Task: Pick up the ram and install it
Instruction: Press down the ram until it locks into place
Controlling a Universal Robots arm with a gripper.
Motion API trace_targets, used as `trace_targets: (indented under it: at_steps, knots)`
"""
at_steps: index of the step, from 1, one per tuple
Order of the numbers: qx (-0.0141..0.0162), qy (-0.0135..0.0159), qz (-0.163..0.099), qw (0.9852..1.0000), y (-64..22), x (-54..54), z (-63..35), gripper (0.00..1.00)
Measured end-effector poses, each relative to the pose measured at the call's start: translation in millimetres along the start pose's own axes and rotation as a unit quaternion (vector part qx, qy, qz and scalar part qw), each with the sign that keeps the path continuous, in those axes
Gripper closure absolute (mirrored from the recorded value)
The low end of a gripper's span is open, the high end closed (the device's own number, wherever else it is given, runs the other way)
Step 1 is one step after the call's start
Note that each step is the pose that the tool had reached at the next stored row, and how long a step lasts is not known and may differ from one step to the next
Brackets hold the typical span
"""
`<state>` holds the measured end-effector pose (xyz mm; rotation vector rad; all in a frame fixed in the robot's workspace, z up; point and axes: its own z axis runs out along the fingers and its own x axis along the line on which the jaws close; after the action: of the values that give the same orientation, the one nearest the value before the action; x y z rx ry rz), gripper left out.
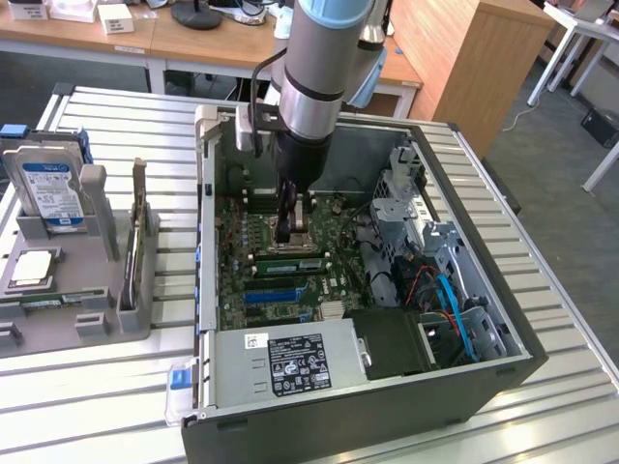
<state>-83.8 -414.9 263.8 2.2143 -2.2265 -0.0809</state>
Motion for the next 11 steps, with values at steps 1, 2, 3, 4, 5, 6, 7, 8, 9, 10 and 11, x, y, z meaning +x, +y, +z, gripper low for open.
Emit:
trace_targets:
  at_steps: [1, 2, 3, 4, 5, 6, 7, 8, 9, 10, 11]
  knots:
    - [0.0000, 0.0000, 0.000, 1.0000, 0.0, 0.0, 0.0, 0.89]
    - [0.0000, 0.0000, 0.000, 1.0000, -0.1, 0.0, -0.1, 0.89]
    - [-0.0001, 0.0002, 0.000, 1.0000, -0.8, 0.1, -0.2, 0.89]
    - [-0.0002, 0.0002, 0.000, 1.0000, -2.6, 0.0, -0.3, 0.89]
    - [-0.0001, 0.0002, 0.000, 1.0000, -5.6, 0.0, -0.4, 0.89]
    - [-0.0001, 0.0001, 0.000, 1.0000, -8.5, 0.0, -0.4, 0.89]
    - [-0.0001, 0.0001, 0.000, 1.0000, -11.5, 0.0, -0.5, 0.89]
    - [-0.0001, 0.0001, 0.000, 1.0000, -14.5, -0.1, -0.6, 0.89]
    - [-0.0001, 0.0001, 0.000, 1.0000, -17.4, -0.1, -0.7, 0.89]
    - [-0.0001, 0.0001, 0.000, 1.0000, -20.5, -0.1, -0.8, 0.89]
    - [-0.0001, 0.0001, 0.000, 1.0000, -23.8, -0.1, -1.0, 0.89]
